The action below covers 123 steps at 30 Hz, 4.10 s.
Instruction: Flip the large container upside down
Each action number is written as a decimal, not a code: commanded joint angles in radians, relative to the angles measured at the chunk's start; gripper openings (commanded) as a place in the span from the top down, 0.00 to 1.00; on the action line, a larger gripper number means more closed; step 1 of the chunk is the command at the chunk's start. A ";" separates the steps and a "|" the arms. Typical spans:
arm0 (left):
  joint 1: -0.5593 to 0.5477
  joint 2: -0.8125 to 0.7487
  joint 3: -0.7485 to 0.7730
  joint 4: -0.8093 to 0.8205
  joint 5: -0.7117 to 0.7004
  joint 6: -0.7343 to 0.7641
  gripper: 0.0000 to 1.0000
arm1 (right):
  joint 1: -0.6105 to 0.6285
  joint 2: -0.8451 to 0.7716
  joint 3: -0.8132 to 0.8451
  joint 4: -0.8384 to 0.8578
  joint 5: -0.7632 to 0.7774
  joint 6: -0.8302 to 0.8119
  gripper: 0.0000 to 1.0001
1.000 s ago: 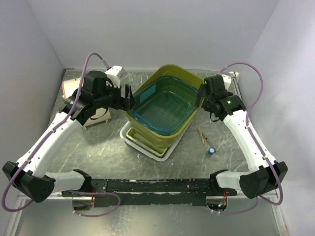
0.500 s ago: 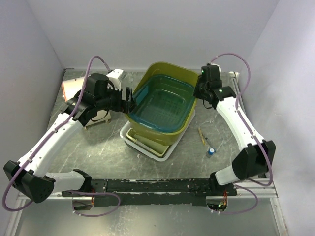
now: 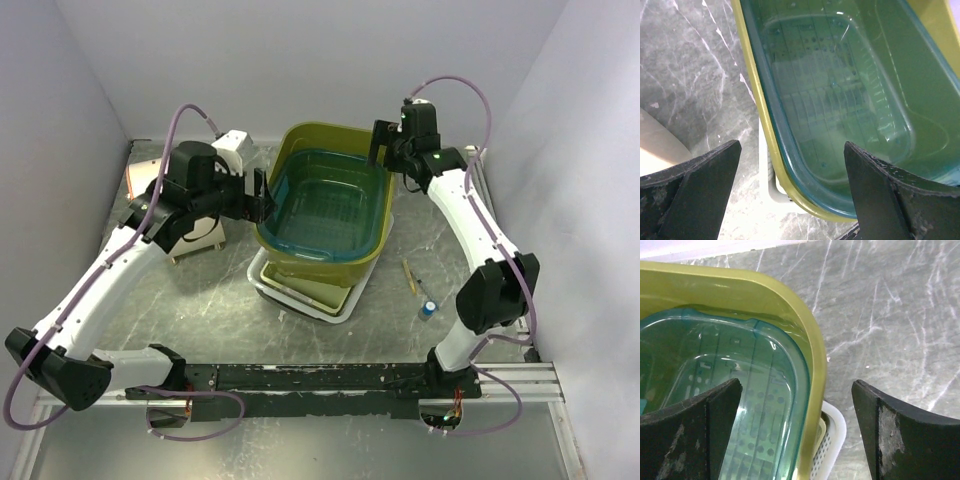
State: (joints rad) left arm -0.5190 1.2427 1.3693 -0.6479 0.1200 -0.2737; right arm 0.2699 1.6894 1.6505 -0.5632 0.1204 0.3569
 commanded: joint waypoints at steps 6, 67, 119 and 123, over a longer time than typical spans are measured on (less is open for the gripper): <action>-0.004 -0.013 0.166 -0.043 -0.052 0.026 0.05 | -0.004 -0.257 0.073 -0.155 0.007 -0.062 0.00; -0.562 0.637 0.728 -0.267 -0.247 0.009 0.93 | -0.007 -0.528 -0.150 -0.230 0.273 0.000 0.00; -0.558 -0.046 0.409 0.293 -0.258 0.289 0.93 | -0.007 -0.589 -0.019 0.268 -0.791 -0.232 0.06; -0.559 -0.082 0.340 0.285 -0.209 0.364 0.93 | -0.008 -0.531 0.024 0.214 -0.849 -0.206 0.05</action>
State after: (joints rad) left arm -1.0771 1.2129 1.7531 -0.3847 -0.1699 -0.0086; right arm 0.2649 1.1286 1.6306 -0.3264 -0.5972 0.1673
